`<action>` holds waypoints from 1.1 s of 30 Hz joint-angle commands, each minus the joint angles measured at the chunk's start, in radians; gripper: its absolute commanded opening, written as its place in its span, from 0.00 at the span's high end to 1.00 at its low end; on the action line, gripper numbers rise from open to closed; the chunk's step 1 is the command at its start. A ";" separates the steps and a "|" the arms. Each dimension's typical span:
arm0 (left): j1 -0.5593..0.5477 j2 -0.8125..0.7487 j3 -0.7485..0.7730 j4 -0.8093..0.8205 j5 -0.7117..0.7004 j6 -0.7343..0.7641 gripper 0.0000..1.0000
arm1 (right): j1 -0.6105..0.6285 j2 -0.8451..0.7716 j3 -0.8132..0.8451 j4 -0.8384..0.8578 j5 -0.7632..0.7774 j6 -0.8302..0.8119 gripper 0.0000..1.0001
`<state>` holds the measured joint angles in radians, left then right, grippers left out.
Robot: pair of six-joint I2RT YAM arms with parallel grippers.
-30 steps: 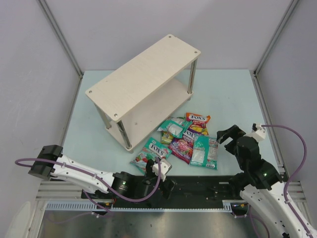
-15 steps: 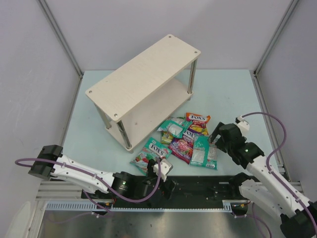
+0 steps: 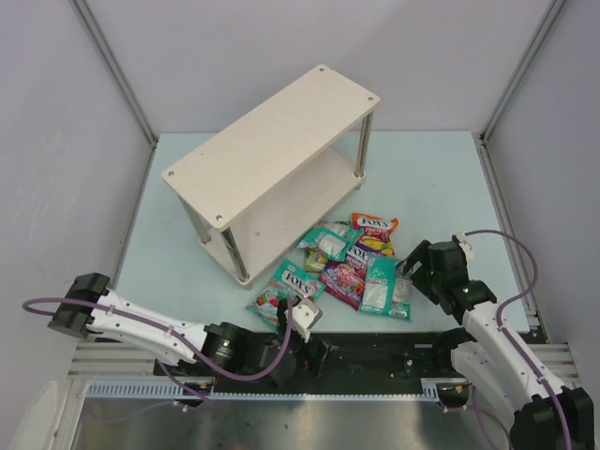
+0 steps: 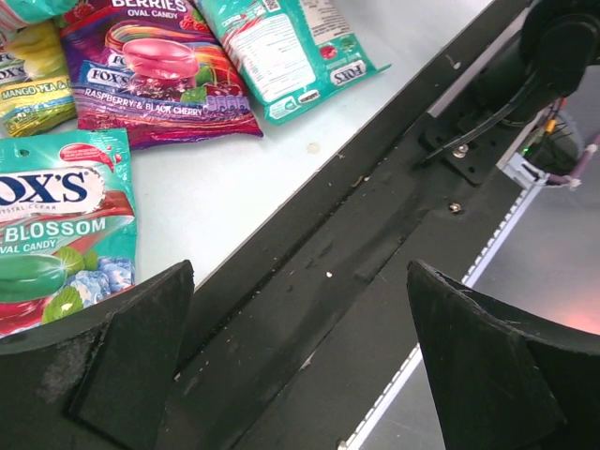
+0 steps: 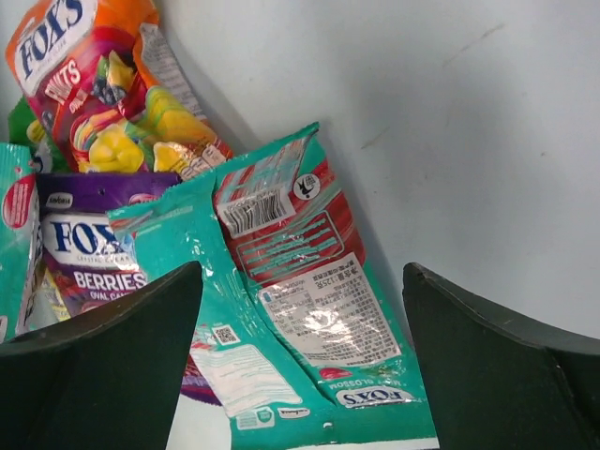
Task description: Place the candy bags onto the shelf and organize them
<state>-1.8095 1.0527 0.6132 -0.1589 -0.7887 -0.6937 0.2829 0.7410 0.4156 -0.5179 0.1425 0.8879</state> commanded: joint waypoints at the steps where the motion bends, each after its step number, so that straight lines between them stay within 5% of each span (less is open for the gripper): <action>1: 0.002 -0.051 -0.030 0.058 0.005 0.025 0.00 | -0.022 -0.084 -0.024 0.180 -0.104 -0.052 0.09; 7: 0.004 -0.069 -0.041 0.032 -0.003 0.013 0.00 | -0.013 -0.134 0.012 0.289 -0.179 -0.116 0.13; 13: -0.004 -0.074 -0.038 0.036 -0.004 0.005 0.00 | 0.019 0.104 0.083 0.393 -0.336 -0.113 0.19; 33: -0.011 -0.111 -0.043 -0.017 -0.041 -0.039 0.00 | 0.133 0.524 0.189 0.726 -0.389 -0.050 0.22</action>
<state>-1.8172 0.9543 0.5739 -0.1669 -0.8017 -0.7074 0.4088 1.2129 0.5522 0.1135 -0.2173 0.8200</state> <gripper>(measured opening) 0.996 0.783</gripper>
